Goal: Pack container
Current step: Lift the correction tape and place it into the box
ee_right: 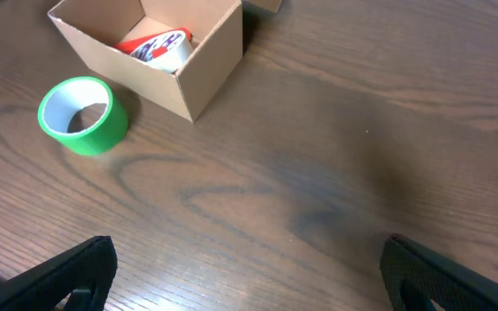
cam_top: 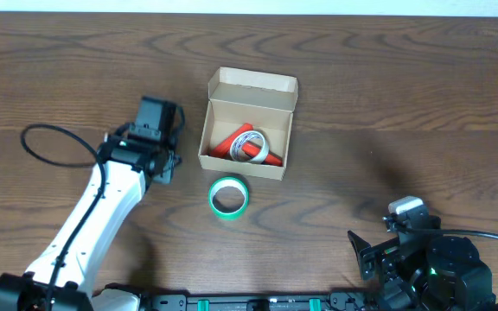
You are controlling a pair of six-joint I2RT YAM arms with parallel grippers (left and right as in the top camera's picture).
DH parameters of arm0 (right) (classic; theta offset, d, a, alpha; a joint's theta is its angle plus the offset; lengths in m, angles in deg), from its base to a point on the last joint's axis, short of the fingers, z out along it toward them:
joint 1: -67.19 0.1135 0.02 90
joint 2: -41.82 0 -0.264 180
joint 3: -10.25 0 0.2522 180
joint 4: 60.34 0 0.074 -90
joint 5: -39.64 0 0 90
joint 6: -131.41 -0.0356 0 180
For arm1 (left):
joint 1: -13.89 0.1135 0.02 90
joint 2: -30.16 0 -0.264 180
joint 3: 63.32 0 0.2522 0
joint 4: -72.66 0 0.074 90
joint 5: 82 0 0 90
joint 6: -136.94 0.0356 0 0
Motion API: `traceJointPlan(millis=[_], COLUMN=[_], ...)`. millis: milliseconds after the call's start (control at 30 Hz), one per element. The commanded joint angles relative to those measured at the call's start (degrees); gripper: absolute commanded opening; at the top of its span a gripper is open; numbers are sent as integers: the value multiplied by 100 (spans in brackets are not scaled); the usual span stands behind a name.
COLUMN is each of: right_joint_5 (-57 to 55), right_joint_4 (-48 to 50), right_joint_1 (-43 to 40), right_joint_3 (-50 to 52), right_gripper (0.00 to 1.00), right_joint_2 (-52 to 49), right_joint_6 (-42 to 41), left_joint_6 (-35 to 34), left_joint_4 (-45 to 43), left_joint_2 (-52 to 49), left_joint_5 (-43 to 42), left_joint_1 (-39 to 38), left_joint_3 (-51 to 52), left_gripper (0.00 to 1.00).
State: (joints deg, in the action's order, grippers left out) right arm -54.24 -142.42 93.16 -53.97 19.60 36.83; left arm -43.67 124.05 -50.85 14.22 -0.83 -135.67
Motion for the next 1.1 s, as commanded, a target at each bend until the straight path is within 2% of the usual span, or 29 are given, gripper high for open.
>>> traceJointPlan(millis=[0, 233, 467, 700, 1067], right_joint_5=[-42, -42, -42, -42, -42], right_joint_4=[-7, -7, -7, -7, -7], right_joint_1=[-46, -46, -46, -46, -46], right_joint_3=[11, 11, 11, 11, 11], right_gripper=[99, 99, 99, 99, 99], right_joint_2=[13, 13, 13, 13, 13], right_joint_6=[-74, -74, -74, -74, -76], left_joint_6=[643, 1143, 1139, 1132, 1132], left_joint_4=[11, 271, 595, 586, 584], left_joint_2=[7, -533, -1596, -2441, -2830], left_joint_5=[247, 337, 149, -592, -730], left_joint_1=[-68, -592, -1346, -1585, -1604], left_joint_3=[-610, -1803, -2796, -2962, -2970], left_gripper=[45, 48, 53, 49, 49])
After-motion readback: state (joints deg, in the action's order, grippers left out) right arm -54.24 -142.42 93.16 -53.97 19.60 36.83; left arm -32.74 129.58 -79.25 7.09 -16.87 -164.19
